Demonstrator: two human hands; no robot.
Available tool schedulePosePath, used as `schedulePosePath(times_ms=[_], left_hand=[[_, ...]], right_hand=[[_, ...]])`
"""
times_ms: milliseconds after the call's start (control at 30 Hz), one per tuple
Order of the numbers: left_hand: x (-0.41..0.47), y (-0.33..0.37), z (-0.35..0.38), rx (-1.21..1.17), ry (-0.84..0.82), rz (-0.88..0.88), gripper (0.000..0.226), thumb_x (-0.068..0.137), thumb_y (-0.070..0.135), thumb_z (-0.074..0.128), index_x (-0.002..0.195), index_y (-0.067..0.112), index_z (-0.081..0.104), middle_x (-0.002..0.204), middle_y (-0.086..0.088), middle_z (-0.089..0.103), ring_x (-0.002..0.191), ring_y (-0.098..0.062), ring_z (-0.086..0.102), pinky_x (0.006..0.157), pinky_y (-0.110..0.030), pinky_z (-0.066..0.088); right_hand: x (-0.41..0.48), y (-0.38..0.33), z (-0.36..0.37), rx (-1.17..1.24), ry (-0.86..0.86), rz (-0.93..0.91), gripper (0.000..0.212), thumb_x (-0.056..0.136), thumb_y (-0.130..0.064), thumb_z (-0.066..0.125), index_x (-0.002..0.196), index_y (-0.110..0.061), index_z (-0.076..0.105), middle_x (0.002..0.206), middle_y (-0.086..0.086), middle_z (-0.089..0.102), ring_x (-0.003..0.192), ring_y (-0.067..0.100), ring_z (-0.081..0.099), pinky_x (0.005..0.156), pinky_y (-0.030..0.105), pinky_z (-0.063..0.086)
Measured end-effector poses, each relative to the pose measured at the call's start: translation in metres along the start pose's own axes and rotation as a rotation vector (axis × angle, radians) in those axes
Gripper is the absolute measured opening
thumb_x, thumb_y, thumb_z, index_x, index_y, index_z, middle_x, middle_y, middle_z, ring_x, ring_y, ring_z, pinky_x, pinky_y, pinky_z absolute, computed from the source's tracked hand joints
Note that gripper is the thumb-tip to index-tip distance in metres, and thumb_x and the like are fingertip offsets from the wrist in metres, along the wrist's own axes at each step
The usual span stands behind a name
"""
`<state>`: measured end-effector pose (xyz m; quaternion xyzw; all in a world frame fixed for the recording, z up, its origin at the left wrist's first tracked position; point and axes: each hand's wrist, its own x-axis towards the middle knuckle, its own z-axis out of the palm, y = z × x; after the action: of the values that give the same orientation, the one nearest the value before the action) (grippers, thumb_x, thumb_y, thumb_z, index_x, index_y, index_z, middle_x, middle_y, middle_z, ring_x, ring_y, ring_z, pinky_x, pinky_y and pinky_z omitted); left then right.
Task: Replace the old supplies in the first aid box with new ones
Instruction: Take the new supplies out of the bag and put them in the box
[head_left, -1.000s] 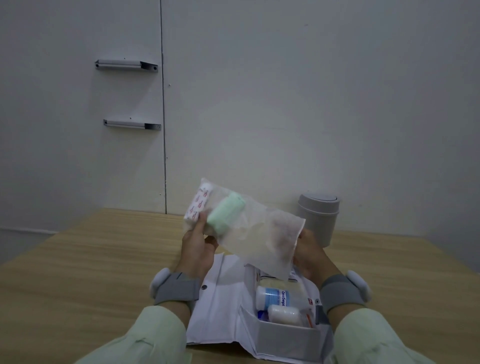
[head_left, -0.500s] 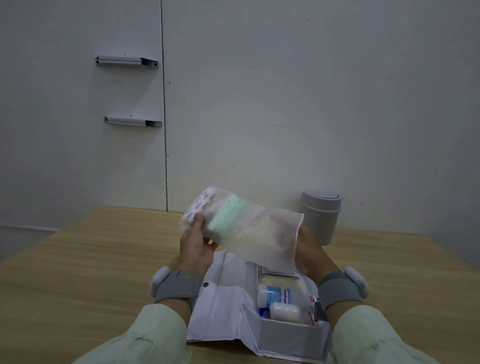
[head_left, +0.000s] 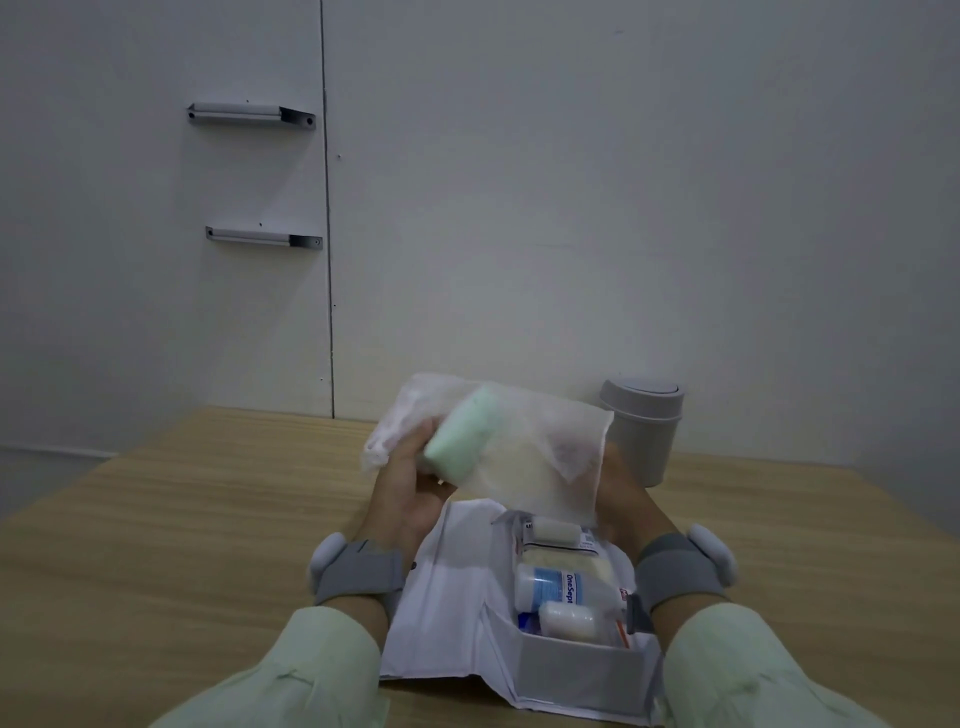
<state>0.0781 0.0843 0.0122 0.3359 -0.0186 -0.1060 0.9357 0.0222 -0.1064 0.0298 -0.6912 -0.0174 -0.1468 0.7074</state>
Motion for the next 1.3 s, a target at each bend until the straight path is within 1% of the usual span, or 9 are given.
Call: schedulePosePath(times_ms=[100, 267, 400, 500, 700, 833, 1033, 1167, 1300], left_hand=[[0.002, -0.003, 0.001, 0.045, 0.036, 0.039, 0.01, 0.09, 0.02, 0.059, 0.086, 0.013, 0.065, 0.088, -0.004, 0.066, 0.08, -0.02, 0.063, 0.052, -0.03, 0.057], [0.003, -0.005, -0.002, 0.075, 0.042, 0.053, 0.012, 0.091, 0.022, 0.059, 0.09, 0.012, 0.065, 0.091, -0.008, 0.068, 0.076, -0.021, 0.067, 0.052, -0.031, 0.057], [-0.001, -0.005, -0.002, 0.052, -0.046, -0.02, 0.024, 0.093, 0.03, 0.055, 0.1, 0.01, 0.065, 0.097, -0.011, 0.071, 0.087, -0.025, 0.069, 0.064, -0.039, 0.059], [-0.006, -0.004, -0.001, 0.062, -0.058, -0.062, 0.017, 0.089, 0.018, 0.061, 0.103, 0.011, 0.063, 0.105, -0.012, 0.067, 0.098, -0.028, 0.063, 0.074, -0.045, 0.058], [-0.003, -0.006, 0.002, 0.051, -0.018, 0.009, 0.044, 0.085, 0.007, 0.063, 0.128, 0.003, 0.054, 0.124, -0.017, 0.061, 0.108, -0.03, 0.061, 0.062, -0.037, 0.06], [-0.002, -0.005, 0.005, 0.029, -0.022, 0.027, 0.031, 0.086, 0.006, 0.061, 0.117, 0.006, 0.06, 0.118, -0.015, 0.064, 0.111, -0.031, 0.059, 0.066, -0.038, 0.061], [0.004, 0.003, -0.007, -0.032, 0.03, 0.11, 0.018, 0.088, 0.005, 0.06, 0.102, 0.015, 0.063, 0.106, -0.007, 0.067, 0.096, -0.024, 0.064, 0.063, -0.038, 0.061], [0.006, 0.005, -0.016, -0.058, 0.027, 0.127, 0.019, 0.088, 0.005, 0.059, 0.106, 0.011, 0.062, 0.113, -0.012, 0.065, 0.102, -0.028, 0.063, 0.072, -0.042, 0.06], [0.015, 0.004, -0.027, -0.082, 0.072, 0.114, 0.047, 0.085, 0.007, 0.064, 0.131, 0.004, 0.052, 0.132, -0.016, 0.057, 0.121, -0.033, 0.056, 0.097, -0.054, 0.047]], right_hand=[[0.002, 0.005, -0.001, -0.003, 0.042, 0.054, 0.037, 0.1, -0.008, 0.034, 0.083, -0.015, 0.065, 0.07, 0.003, 0.064, 0.066, 0.015, 0.06, 0.056, 0.023, 0.054], [-0.002, 0.007, 0.0, -0.05, -0.052, 0.099, 0.036, 0.103, -0.007, 0.027, 0.1, -0.017, 0.062, 0.071, -0.01, 0.073, 0.074, 0.009, 0.067, 0.057, 0.017, 0.054], [-0.013, -0.01, 0.01, -0.078, -0.186, 0.047, 0.019, 0.083, 0.002, 0.062, 0.092, -0.015, 0.064, 0.089, 0.01, 0.065, 0.082, 0.024, 0.062, 0.073, 0.036, 0.056], [-0.013, -0.014, 0.012, 0.029, -0.217, 0.124, 0.019, 0.087, 0.008, 0.054, 0.097, -0.004, 0.064, 0.099, 0.023, 0.062, 0.086, 0.033, 0.062, 0.071, 0.038, 0.058], [-0.016, -0.021, 0.019, -0.168, -0.172, 0.109, 0.019, 0.075, 0.002, 0.072, 0.088, -0.008, 0.064, 0.092, 0.016, 0.063, 0.09, 0.033, 0.061, 0.084, 0.046, 0.054], [-0.014, -0.023, 0.021, -0.262, -0.08, 0.026, 0.013, 0.08, -0.002, 0.07, 0.078, -0.01, 0.06, 0.073, 0.0, 0.058, 0.068, 0.011, 0.057, 0.058, 0.009, 0.049], [-0.015, -0.019, 0.006, -0.172, 0.071, -0.008, 0.022, 0.089, -0.013, 0.059, 0.071, -0.02, 0.07, 0.073, -0.007, 0.065, 0.069, 0.007, 0.056, 0.066, 0.02, 0.043], [-0.012, -0.018, -0.008, 0.033, 0.2, 0.031, 0.014, 0.087, -0.005, 0.052, 0.078, -0.01, 0.062, 0.074, 0.004, 0.054, 0.068, 0.016, 0.049, 0.056, 0.026, 0.033], [-0.015, -0.018, -0.018, 0.201, 0.249, 0.055, 0.019, 0.087, -0.004, 0.041, 0.103, -0.006, 0.052, 0.087, 0.012, 0.052, 0.07, 0.025, 0.051, 0.057, 0.031, 0.041]])
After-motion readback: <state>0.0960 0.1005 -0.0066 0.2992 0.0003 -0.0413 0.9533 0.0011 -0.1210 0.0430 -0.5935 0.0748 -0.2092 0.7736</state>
